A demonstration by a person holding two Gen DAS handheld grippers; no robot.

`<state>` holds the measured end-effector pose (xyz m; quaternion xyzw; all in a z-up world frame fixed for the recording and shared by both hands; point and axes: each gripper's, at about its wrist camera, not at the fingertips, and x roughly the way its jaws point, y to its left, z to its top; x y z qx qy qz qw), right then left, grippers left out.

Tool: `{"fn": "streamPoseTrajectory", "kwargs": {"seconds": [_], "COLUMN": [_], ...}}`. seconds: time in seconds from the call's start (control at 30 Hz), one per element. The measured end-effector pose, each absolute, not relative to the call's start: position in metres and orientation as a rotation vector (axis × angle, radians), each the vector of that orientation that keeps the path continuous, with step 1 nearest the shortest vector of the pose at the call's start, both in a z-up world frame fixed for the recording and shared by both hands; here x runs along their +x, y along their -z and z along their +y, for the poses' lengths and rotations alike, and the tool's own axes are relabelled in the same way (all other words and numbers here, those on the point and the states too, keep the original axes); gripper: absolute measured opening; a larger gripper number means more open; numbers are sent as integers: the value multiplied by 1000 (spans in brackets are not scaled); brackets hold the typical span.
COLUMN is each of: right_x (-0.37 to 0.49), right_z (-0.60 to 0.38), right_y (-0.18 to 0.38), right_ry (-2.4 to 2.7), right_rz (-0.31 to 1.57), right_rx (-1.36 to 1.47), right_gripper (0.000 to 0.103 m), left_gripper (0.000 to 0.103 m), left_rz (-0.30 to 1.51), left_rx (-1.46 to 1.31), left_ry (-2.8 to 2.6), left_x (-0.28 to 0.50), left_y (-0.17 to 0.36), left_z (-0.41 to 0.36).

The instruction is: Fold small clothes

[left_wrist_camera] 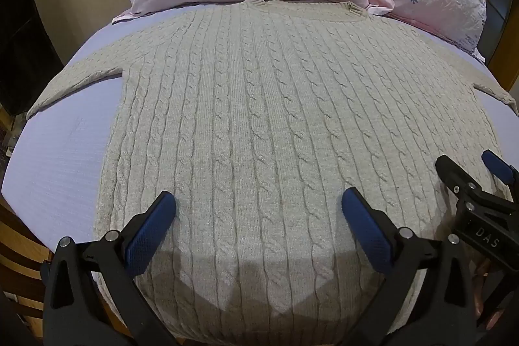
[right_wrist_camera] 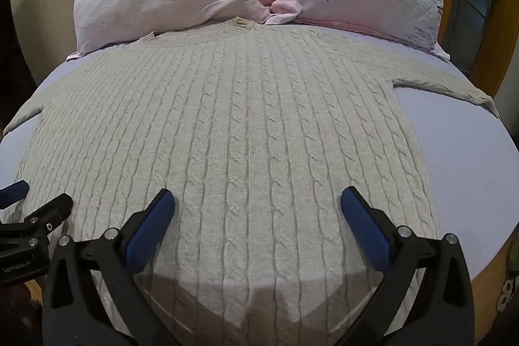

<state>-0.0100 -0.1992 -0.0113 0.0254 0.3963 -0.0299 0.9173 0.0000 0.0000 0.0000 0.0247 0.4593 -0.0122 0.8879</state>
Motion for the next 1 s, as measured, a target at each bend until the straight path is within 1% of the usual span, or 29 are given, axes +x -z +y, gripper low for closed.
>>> {"fn": "streamPoseTrajectory", "kwargs": {"seconds": [1.0], "right_x": [-10], "right_z": [-199], "right_y": [11], "right_ry": [62], "right_rz": [815], "right_rx": [51], "right_gripper": [101], "left_gripper": [102], "left_rz": [946], "left_rx": [51], "left_ry": [26], "left_x": [0], "left_y": [0], "left_z": [0]}}
